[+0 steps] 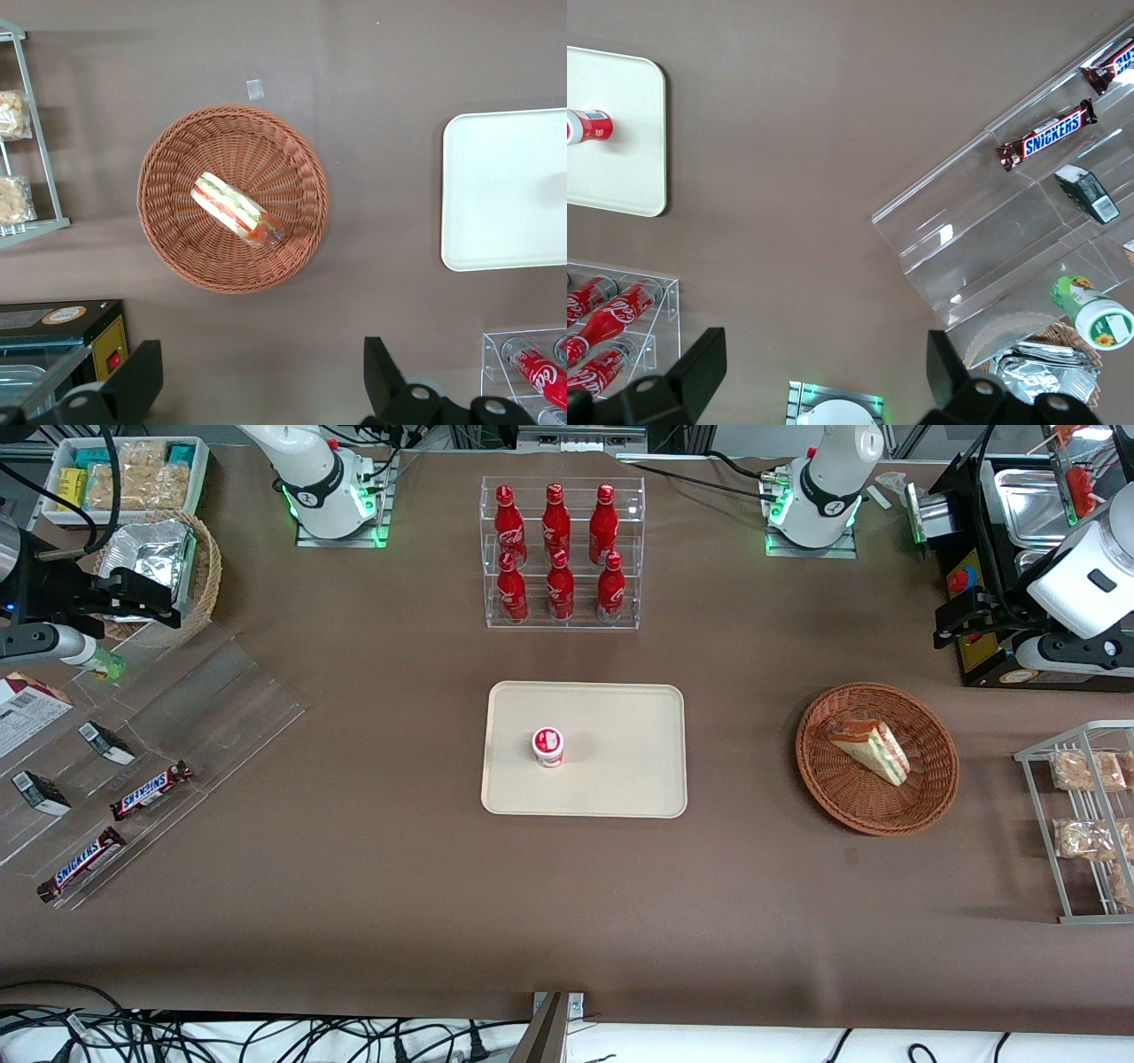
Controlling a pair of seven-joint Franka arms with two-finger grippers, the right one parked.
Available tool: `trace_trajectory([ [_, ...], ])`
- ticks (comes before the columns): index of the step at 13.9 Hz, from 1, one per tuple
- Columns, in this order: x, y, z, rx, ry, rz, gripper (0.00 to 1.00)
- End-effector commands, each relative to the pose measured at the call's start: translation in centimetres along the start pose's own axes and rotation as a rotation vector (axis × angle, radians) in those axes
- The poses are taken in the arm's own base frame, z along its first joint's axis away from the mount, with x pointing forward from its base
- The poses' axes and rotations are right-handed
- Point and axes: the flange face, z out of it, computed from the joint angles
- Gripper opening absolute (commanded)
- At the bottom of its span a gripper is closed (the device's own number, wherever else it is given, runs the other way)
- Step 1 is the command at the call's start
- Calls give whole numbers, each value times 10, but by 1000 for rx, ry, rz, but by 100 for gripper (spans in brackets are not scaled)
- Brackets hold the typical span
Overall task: Place sandwich from basket to tray
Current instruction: 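Move the left gripper over the wrapped sandwich in the wicker basket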
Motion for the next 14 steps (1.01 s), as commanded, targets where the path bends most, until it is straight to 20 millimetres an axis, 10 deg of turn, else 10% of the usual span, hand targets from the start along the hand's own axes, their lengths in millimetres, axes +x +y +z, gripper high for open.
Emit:
trace_trajectory([
  [1,2,-5,-7,-21,4,15,100],
  [5,5,-13,0,-16,-11,3,100],
  [14,36,-54,102,64,-79,-312,100],
])
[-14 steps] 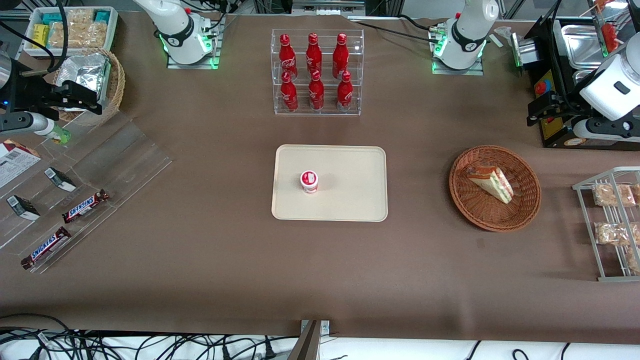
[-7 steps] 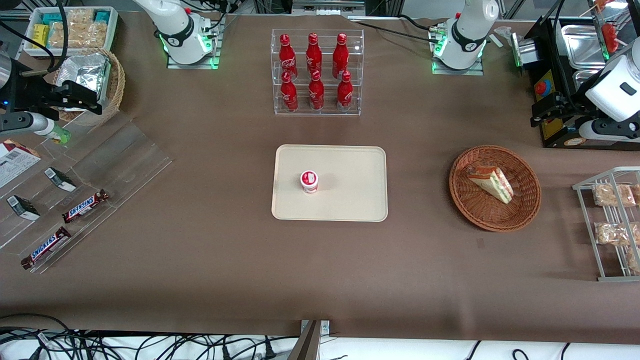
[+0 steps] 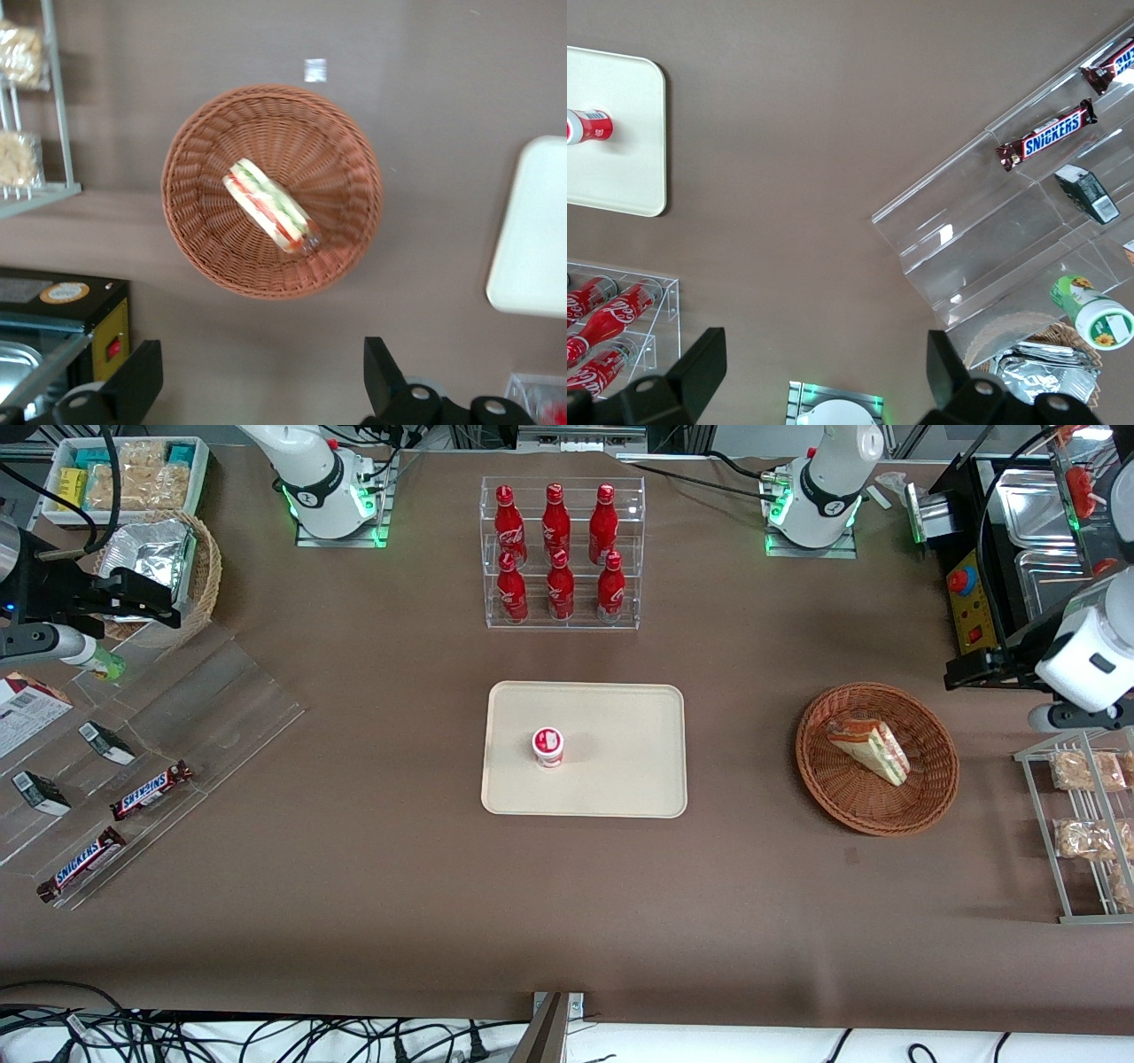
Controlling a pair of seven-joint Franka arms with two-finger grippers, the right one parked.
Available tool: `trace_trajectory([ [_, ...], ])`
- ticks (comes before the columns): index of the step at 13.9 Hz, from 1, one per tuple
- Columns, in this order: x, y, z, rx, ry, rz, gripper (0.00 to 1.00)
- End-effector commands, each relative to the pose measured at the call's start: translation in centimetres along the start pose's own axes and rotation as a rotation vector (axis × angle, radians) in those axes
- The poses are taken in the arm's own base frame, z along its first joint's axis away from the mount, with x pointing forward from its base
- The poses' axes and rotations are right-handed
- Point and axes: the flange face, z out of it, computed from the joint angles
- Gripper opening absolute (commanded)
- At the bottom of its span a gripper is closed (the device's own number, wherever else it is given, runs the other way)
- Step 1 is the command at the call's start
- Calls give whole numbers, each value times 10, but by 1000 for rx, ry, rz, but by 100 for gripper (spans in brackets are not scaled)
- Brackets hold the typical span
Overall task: Place sandwich from basket to tray
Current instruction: 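Move the left gripper over the wrapped sandwich in the wicker basket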
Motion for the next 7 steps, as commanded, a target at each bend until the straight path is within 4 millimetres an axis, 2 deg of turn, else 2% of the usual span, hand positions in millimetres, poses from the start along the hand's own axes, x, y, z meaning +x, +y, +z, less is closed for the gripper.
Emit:
trace_trajectory([
  [1,2,-5,27,34,18,-152,100],
  [4,5,-5,61,27,35,-317,100],
  [7,5,-1,103,30,82,-470,100],
])
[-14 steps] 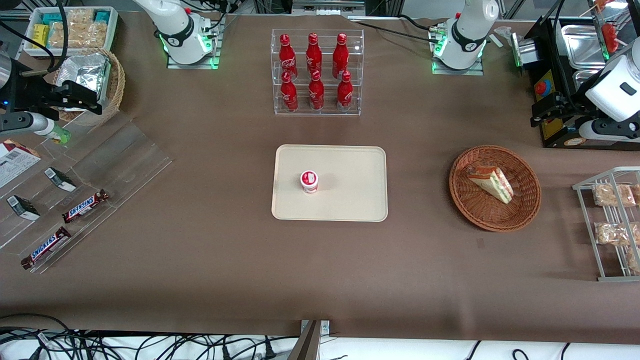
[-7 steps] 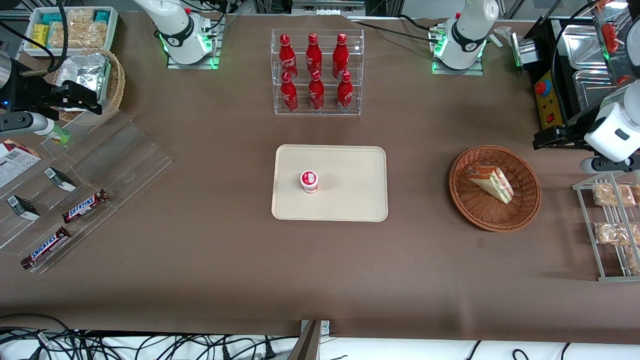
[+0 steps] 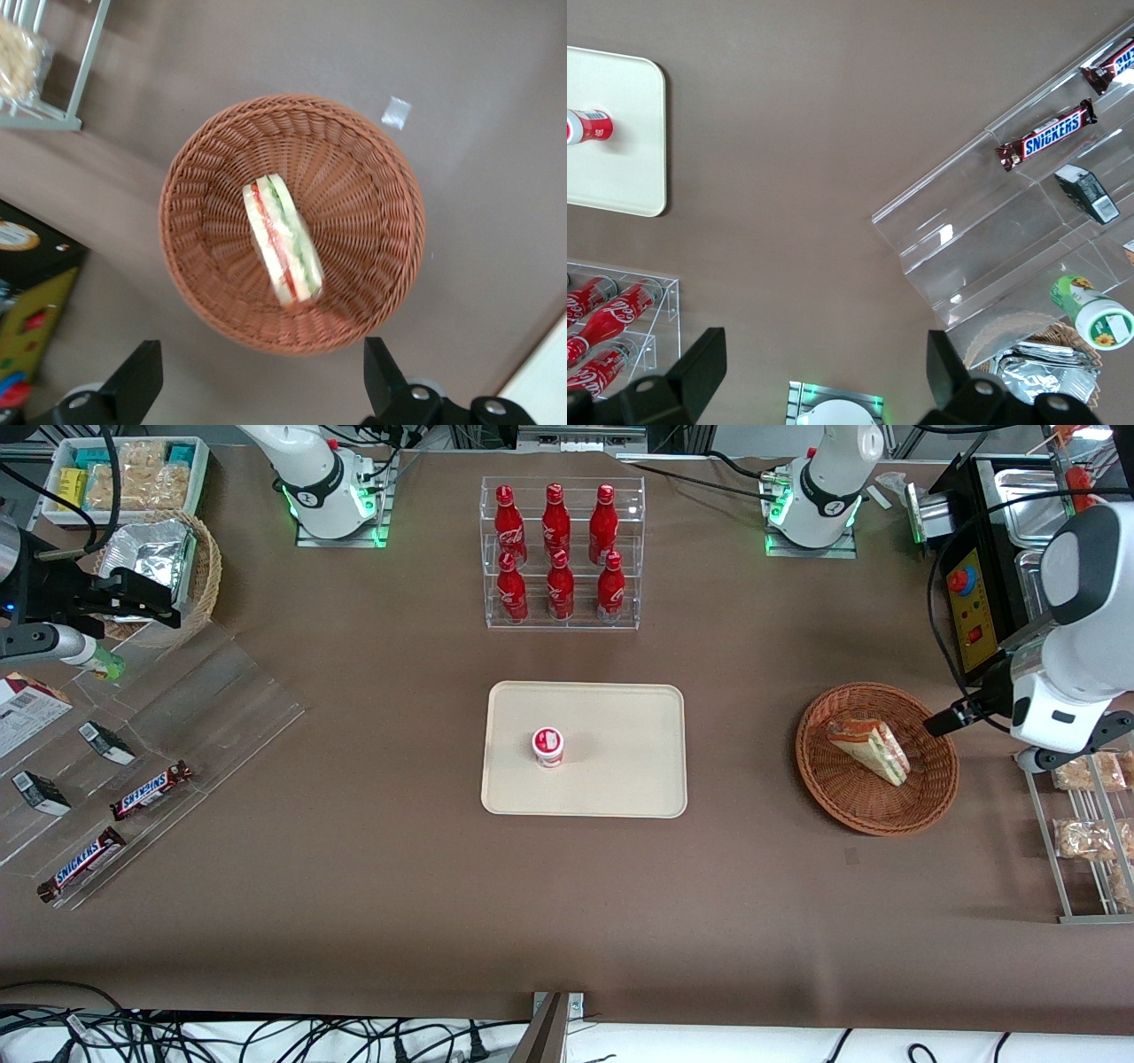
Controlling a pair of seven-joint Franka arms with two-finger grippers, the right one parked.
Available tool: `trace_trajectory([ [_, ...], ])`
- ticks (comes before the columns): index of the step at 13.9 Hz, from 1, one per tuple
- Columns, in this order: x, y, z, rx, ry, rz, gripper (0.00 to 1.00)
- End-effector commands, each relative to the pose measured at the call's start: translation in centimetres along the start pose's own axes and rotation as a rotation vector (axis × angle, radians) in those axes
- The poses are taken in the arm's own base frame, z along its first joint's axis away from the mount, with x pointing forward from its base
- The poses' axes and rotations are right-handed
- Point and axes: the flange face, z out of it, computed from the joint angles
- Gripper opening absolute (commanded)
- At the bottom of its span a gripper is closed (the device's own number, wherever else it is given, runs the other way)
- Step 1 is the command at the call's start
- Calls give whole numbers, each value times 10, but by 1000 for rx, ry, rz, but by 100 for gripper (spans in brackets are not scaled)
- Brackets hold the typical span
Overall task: Place sandwich from basket to tray
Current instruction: 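Move the left gripper over the wrapped sandwich in the wicker basket, then lower the left gripper and close it on the sandwich's edge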
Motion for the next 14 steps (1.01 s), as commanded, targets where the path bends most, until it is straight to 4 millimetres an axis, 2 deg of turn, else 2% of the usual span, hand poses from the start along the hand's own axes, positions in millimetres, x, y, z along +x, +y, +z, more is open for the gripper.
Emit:
trace_trajectory([
  [1,-12,0,34,31,52,-127,100],
  [6,-25,3,94,4,114,-228,100],
  [8,-24,7,119,-24,123,-267,100],
  [14,-25,16,172,8,171,-305,100],
])
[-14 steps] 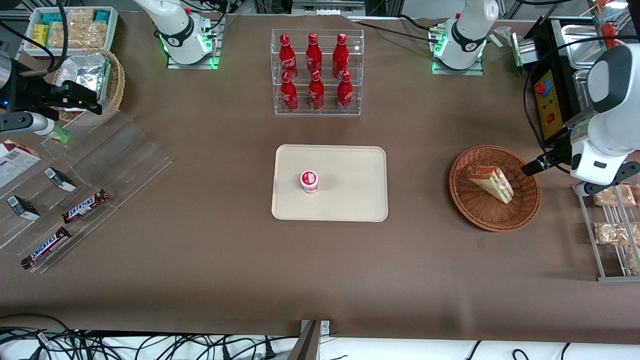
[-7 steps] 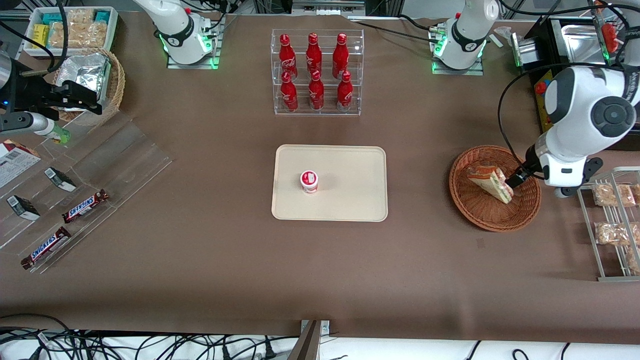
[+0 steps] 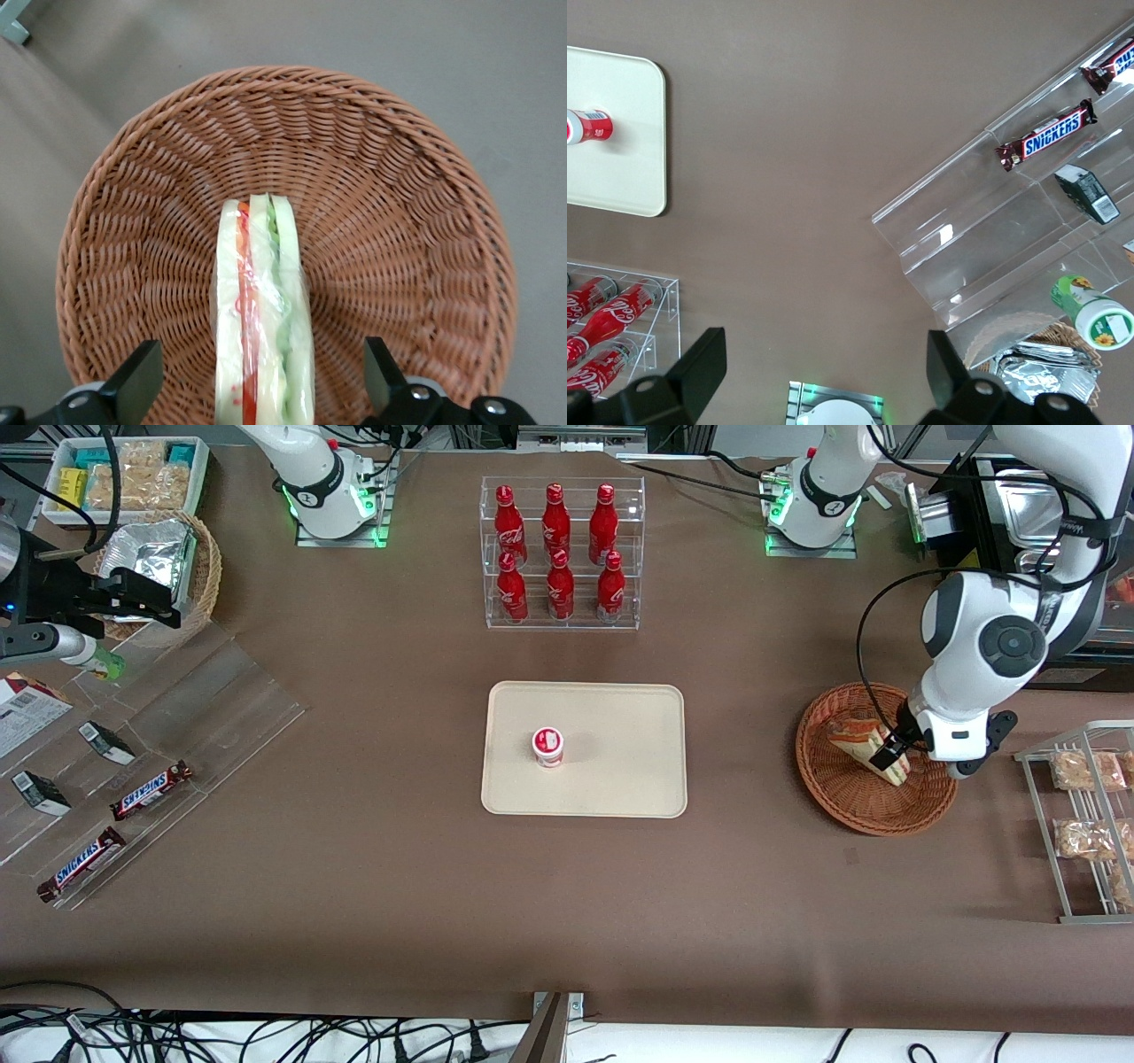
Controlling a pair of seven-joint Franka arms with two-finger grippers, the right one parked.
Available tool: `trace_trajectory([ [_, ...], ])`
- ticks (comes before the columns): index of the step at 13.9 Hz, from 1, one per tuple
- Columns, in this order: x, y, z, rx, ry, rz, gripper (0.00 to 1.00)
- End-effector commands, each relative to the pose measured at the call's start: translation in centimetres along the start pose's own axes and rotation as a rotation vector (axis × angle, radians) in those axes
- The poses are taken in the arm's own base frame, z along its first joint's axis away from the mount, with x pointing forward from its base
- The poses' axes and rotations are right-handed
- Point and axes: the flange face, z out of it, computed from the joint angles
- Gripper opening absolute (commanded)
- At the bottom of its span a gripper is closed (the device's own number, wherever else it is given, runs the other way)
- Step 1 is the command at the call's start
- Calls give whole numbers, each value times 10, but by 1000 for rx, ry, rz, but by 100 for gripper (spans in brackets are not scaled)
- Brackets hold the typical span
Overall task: Place sandwich from basket to tray
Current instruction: 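Lower the left gripper and close it on the sandwich's edge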
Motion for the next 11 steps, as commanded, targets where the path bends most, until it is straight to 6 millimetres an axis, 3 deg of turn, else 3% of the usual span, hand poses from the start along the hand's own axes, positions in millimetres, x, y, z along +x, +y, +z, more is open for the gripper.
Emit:
trace_trajectory([
  [1,-5,3,13,6,21,-20,100],
  [7,-23,-5,34,-26,17,-5,100],
  [8,-24,-5,35,-37,21,-4,92],
  [10,-28,-8,39,-51,24,-3,64],
  [11,-28,-8,40,-53,24,-3,44],
])
